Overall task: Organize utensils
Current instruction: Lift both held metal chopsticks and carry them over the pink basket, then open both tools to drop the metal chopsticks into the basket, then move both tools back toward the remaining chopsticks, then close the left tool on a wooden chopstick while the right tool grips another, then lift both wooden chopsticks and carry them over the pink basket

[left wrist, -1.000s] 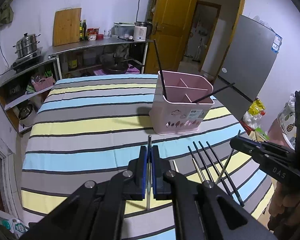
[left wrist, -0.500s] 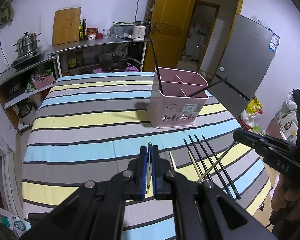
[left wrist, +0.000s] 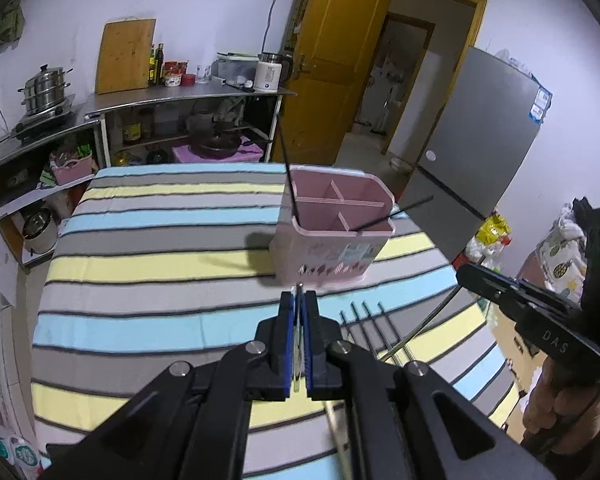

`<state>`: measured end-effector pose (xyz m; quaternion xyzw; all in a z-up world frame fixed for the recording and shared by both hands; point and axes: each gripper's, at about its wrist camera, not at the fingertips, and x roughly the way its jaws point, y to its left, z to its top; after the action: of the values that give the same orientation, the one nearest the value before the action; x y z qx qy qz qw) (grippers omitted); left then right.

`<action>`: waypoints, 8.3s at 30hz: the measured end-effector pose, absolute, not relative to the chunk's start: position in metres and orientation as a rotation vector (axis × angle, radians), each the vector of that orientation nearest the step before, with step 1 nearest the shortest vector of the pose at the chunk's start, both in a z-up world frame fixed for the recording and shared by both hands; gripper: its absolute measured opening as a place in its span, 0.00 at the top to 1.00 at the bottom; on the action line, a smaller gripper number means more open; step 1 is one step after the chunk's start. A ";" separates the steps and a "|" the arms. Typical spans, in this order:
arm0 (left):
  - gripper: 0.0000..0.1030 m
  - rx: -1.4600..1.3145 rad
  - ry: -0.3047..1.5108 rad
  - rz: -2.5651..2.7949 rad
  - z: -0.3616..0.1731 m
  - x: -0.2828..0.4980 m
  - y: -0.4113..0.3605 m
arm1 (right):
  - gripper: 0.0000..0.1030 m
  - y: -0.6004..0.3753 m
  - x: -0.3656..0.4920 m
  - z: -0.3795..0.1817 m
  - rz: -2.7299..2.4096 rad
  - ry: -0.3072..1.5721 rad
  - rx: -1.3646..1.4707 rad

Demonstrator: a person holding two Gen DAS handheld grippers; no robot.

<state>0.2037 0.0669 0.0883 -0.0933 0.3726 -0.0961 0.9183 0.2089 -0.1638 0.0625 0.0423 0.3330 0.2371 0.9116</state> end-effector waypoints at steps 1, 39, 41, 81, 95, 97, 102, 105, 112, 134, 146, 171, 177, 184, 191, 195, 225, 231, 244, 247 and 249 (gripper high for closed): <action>0.96 -0.198 0.763 -0.200 0.091 0.208 0.066 | 0.97 -0.165 0.212 0.065 0.484 0.681 0.093; 0.96 -0.324 0.696 -0.201 0.096 0.344 0.061 | 0.96 -0.168 0.342 0.077 0.419 0.580 0.236; 0.96 -0.318 0.711 -0.201 0.089 0.346 0.059 | 0.96 -0.165 0.343 0.067 0.423 0.600 0.231; 0.75 -0.243 0.680 -0.218 0.073 0.197 0.052 | 0.85 -0.199 0.199 0.054 0.493 0.593 0.158; 0.75 -0.277 0.783 -0.206 0.017 0.168 0.048 | 0.85 -0.199 0.171 0.000 0.519 0.704 0.168; 0.75 -0.279 0.797 -0.206 0.011 0.170 0.048 | 0.85 -0.198 0.172 -0.007 0.524 0.721 0.169; 0.75 -0.281 0.845 -0.213 -0.009 0.177 0.043 | 0.85 -0.194 0.176 -0.024 0.526 0.761 0.175; 0.75 -0.288 0.879 -0.222 -0.023 0.182 0.039 | 0.85 -0.196 0.177 -0.031 0.523 0.778 0.184; 0.75 -0.275 0.937 -0.240 -0.045 0.196 0.024 | 0.85 -0.198 0.183 -0.042 0.524 0.805 0.192; 0.90 -0.150 0.995 -0.199 -0.070 0.216 0.016 | 0.85 -0.174 0.202 -0.081 0.560 0.907 0.181; 0.92 -0.155 1.004 -0.186 -0.072 0.203 0.056 | 0.85 -0.151 0.216 -0.104 0.543 0.966 0.132; 0.92 -0.179 1.027 -0.180 -0.072 0.219 0.061 | 0.85 -0.125 0.255 -0.107 0.468 1.040 0.043; 0.92 -0.162 1.040 -0.177 -0.073 0.228 0.058 | 0.86 -0.120 0.258 -0.107 0.460 1.047 0.019; 0.92 -0.064 1.065 -0.163 -0.071 0.237 0.045 | 0.94 -0.112 0.263 -0.107 0.434 1.068 -0.047; 0.92 -0.063 1.091 -0.166 -0.071 0.248 0.044 | 0.94 -0.110 0.273 -0.106 0.444 1.096 -0.025; 0.92 -0.039 1.086 -0.160 -0.072 0.251 0.039 | 0.94 -0.111 0.275 -0.106 0.452 1.088 -0.018; 0.95 -0.108 0.884 -0.208 0.043 0.242 0.054 | 0.95 -0.142 0.253 0.002 0.510 0.861 0.068; 0.95 -0.118 0.822 -0.213 0.067 0.238 0.056 | 0.95 -0.149 0.245 0.032 0.506 0.786 0.075; 0.95 -0.104 0.789 -0.222 0.074 0.203 0.055 | 0.95 -0.158 0.219 0.044 0.516 0.758 0.059; 0.95 -0.095 0.792 -0.221 0.076 0.191 0.055 | 0.95 -0.161 0.212 0.045 0.513 0.759 0.048; 0.95 -0.093 0.797 -0.217 0.078 0.184 0.054 | 0.95 -0.163 0.206 0.045 0.508 0.761 0.042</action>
<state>0.1844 0.0544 0.0777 -0.0452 0.3872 -0.1054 0.9148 0.2058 -0.1627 0.0454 0.0203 0.3672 0.2452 0.8970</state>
